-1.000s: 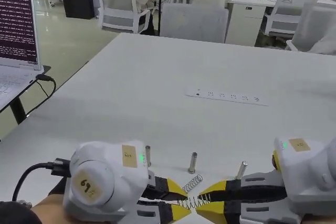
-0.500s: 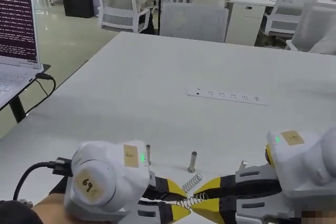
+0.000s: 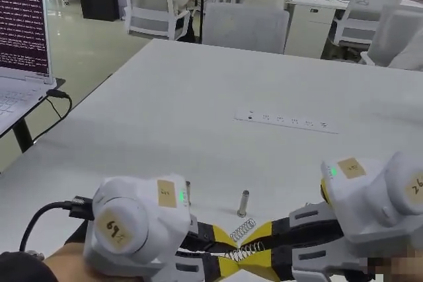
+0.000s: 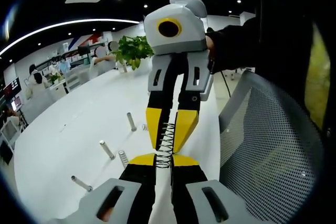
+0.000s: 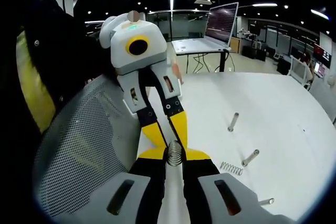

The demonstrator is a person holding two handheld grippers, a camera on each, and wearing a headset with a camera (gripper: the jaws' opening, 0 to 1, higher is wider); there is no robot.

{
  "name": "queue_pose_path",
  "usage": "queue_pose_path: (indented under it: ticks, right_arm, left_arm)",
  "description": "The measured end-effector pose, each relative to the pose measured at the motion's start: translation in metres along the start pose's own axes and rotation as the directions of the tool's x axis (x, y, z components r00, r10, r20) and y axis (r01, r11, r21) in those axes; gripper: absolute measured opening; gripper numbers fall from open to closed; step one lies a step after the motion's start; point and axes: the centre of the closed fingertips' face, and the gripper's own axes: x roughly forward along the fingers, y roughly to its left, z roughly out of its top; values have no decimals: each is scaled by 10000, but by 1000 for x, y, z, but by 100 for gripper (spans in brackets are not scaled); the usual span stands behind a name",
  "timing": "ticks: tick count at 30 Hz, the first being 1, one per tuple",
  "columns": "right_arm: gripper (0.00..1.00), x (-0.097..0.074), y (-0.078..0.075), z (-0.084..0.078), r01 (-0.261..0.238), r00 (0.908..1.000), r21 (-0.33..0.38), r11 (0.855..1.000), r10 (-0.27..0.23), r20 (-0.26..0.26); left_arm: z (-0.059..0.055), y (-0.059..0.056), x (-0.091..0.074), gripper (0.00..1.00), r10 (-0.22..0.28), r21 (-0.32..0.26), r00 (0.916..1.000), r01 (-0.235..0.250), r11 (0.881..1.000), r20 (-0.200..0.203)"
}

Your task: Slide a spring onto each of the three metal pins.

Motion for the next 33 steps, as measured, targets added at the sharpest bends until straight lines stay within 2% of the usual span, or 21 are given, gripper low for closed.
queue_pose_path:
  ticks: [7,14,18,20,26,27,32,33]
  right_arm:
    - [9,-1,-2,2,-150,9991,-178,9997,143,-390]
    - [9,0,-5,5,-452,9926,-402,9982,403,-1147]
    - [9,2,-5,5,-754,9793,-665,9949,613,-1930]
    - [9,3,-6,6,-877,9738,-749,9933,697,-2164]
    - [9,5,-7,8,-1250,9466,-1078,9863,860,-3108]
    - [9,5,-7,8,-1268,9444,-1096,9859,862,-3173]
    - [9,7,-9,9,-1561,9178,-1347,9785,933,-3859]
    - [9,7,-9,9,-1670,9081,-1403,9759,968,-4075]
  left_arm:
    - [2,1,0,2,47,-8,9999,-47,10000,125]
    - [3,5,0,2,236,-101,9994,-234,9997,244]
    - [2,6,1,2,297,-153,9993,-293,9995,231]
    - [2,7,1,2,327,-185,9992,-322,9993,228]
    - [3,10,-1,2,486,-290,9984,-477,9984,285]
    - [3,10,-1,2,492,-295,9984,-484,9984,284]
    - [2,12,-1,2,638,-330,9975,-628,9975,299]
    - [2,13,-1,3,660,-340,9974,-650,9973,302]
